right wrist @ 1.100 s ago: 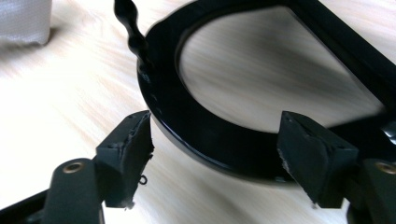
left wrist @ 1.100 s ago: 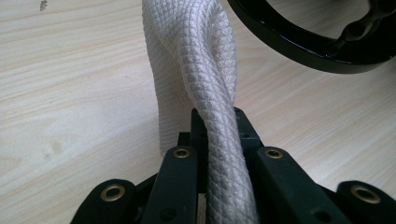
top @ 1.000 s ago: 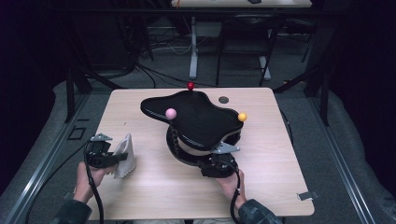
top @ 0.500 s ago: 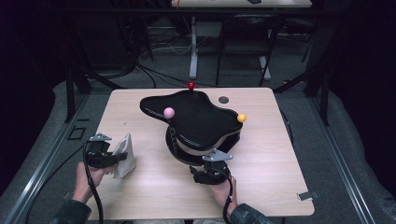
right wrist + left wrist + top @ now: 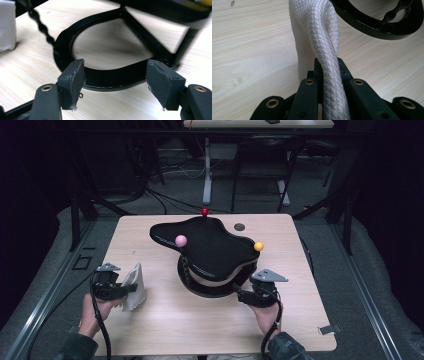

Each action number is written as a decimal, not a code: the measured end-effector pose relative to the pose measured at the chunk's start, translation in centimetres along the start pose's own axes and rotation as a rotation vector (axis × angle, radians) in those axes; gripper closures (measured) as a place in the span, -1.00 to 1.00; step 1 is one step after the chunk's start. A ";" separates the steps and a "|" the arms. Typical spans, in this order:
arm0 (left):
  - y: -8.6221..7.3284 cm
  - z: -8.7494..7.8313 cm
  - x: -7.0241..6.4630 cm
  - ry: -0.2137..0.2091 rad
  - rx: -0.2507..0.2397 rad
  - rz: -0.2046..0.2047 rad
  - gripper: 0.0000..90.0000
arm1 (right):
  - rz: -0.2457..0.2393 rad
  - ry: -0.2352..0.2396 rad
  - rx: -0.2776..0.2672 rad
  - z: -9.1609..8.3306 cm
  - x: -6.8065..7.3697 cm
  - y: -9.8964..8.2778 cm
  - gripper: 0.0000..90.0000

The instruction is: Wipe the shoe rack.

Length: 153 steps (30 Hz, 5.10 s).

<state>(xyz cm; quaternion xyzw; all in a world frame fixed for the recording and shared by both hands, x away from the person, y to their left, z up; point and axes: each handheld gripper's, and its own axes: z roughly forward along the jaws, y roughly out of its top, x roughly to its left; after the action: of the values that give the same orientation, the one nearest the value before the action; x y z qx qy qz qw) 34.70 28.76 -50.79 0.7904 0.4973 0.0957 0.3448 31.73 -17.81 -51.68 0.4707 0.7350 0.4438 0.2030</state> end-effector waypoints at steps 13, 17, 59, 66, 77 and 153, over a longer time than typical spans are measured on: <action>0.1 0.2 -0.2 -0.007 0.010 0.004 0.84 | 0.013 -0.167 -0.013 -2.4 -6.5 3.5 -0.26; 0.1 0.4 -0.1 -0.007 0.014 0.003 0.84 | 0.033 -0.196 -0.035 -2.6 -8.0 4.7 -0.24; 0.1 0.8 -0.5 -0.024 0.018 0.017 0.84 | -0.034 -0.194 0.028 4.0 -11.5 8.8 0.13; 0.2 0.8 -0.6 -0.024 0.020 0.017 0.84 | -0.004 -0.193 -0.014 1.3 -11.4 7.8 -0.25; 0.8 1.2 -0.6 -0.026 0.013 0.024 0.84 | 0.010 -0.169 -0.050 -2.7 -8.4 2.8 -0.46; 2.7 3.5 -0.1 -0.055 0.017 0.032 0.84 | -0.275 -0.078 0.088 4.8 4.2 -0.4 0.64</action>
<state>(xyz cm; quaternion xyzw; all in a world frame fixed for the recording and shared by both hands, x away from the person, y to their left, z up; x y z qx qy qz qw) 38.35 26.41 -51.58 0.8034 0.4755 0.0752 0.3503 33.00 -12.01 -54.02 0.3910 0.8029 0.3602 0.2695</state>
